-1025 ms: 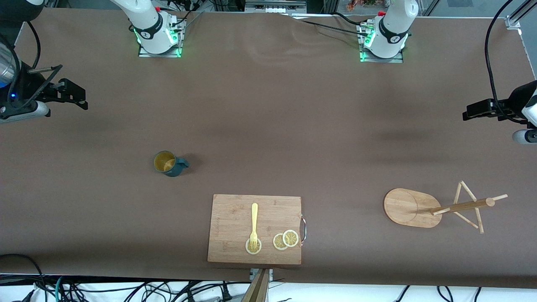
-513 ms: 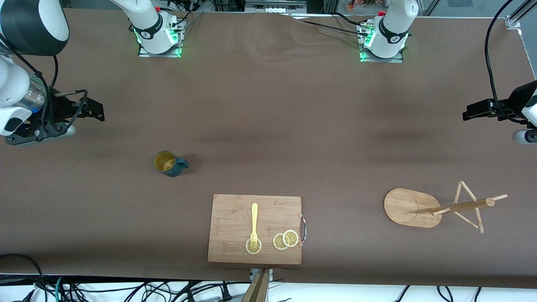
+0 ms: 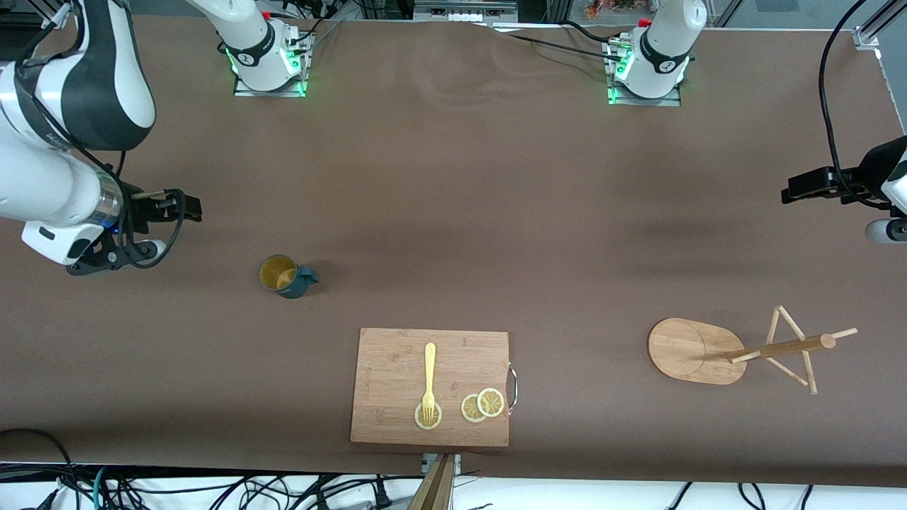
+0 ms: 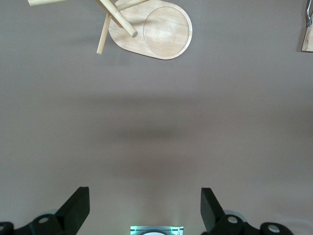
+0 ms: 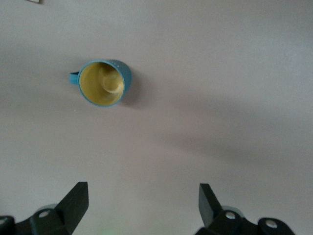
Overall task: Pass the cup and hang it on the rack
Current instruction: 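Reach the right gripper down toward the teal mug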
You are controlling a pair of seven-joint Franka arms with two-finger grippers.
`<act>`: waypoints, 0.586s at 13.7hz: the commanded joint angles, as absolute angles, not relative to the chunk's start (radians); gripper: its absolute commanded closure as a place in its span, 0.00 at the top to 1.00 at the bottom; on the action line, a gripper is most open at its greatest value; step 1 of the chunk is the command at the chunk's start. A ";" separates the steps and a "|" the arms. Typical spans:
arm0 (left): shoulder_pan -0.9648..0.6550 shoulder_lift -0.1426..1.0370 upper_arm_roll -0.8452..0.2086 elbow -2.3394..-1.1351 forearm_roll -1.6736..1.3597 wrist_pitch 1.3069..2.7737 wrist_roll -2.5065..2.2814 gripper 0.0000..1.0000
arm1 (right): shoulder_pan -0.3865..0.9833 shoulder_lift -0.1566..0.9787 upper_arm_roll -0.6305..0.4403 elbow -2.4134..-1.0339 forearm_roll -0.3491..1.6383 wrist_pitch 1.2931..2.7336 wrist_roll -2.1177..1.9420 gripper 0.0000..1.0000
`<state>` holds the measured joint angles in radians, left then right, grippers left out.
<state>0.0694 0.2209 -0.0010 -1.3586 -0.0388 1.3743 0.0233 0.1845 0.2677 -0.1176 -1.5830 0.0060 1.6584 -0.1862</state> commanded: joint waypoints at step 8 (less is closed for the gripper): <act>0.072 0.212 -0.006 -1.367 -0.020 1.382 0.028 1.00 | 0.230 0.482 -0.100 -1.632 0.086 1.989 -0.184 1.00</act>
<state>0.0694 0.2209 -0.0010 -1.3589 -0.0388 1.3743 0.0233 0.2080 0.4680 -0.0990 -1.6124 0.0734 1.9452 -0.1862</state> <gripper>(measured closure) 0.000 0.000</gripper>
